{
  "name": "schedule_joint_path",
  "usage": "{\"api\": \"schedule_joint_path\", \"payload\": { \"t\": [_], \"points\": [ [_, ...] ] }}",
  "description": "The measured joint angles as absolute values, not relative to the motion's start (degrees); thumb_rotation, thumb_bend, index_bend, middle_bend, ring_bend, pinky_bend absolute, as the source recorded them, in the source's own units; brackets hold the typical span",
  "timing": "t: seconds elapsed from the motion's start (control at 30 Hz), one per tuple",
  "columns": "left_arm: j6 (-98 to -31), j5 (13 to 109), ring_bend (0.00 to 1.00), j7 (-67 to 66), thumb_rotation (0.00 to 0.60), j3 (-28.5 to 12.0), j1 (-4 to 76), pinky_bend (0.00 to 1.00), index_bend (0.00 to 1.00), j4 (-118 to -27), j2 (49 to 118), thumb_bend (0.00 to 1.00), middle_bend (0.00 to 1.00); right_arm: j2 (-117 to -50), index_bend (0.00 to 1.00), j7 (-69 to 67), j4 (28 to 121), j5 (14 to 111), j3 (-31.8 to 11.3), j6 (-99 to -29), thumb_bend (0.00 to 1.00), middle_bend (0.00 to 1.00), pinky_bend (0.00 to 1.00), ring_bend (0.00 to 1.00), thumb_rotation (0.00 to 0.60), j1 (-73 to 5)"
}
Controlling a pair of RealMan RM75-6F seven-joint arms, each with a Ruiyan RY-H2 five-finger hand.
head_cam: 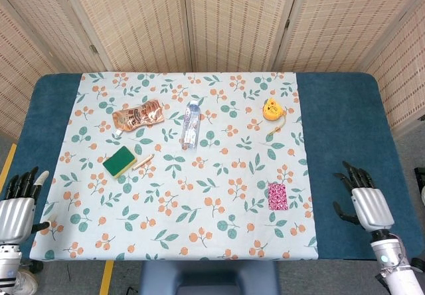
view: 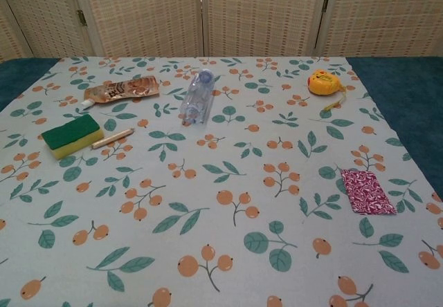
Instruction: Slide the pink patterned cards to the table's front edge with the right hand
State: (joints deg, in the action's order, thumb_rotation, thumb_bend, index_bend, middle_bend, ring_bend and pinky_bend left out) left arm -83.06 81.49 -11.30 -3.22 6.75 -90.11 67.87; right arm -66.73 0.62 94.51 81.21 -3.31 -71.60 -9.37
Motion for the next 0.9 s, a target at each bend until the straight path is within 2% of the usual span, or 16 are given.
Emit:
{"api": "schedule_joint_path", "payload": {
  "t": [0.1, 0.2, 0.57, 0.9],
  "points": [
    [-82.88, 81.38, 0.0, -11.09, 0.6, -3.12, 6.7, 0.0, 0.13, -89.8, 67.97, 0.21, 0.0, -67.36, 0.25, -0.43, 95.66, 80.44, -3.2, -68.78, 0.31, 0.0, 0.0, 0.0, 0.276, -10.68],
    [-82.71, 81.29, 0.01, -10.81, 0.6, -3.07, 6.68, 0.0, 0.14, -89.5, 68.09, 0.21, 0.0, -68.2, 0.29, -0.69, 96.42, 79.26, -3.13, -66.15, 0.26, 0.0, 0.0, 0.0, 0.263, -12.04],
    [-82.41, 81.41, 0.01, -10.01, 0.6, -2.99, 6.76, 0.0, 0.16, -89.0, 68.45, 0.21, 0.0, -73.4, 0.31, 2.15, 94.11, 75.56, -3.21, -58.83, 0.25, 0.0, 0.0, 0.0, 0.253, -16.87],
    [-82.2, 81.24, 0.02, -8.69, 0.6, -2.87, 6.56, 0.0, 0.16, -88.07, 68.58, 0.21, 0.0, -78.42, 0.32, 6.44, 89.97, 72.55, -2.86, -54.85, 0.25, 0.0, 0.0, 0.0, 0.253, -20.05]
  ]
}}
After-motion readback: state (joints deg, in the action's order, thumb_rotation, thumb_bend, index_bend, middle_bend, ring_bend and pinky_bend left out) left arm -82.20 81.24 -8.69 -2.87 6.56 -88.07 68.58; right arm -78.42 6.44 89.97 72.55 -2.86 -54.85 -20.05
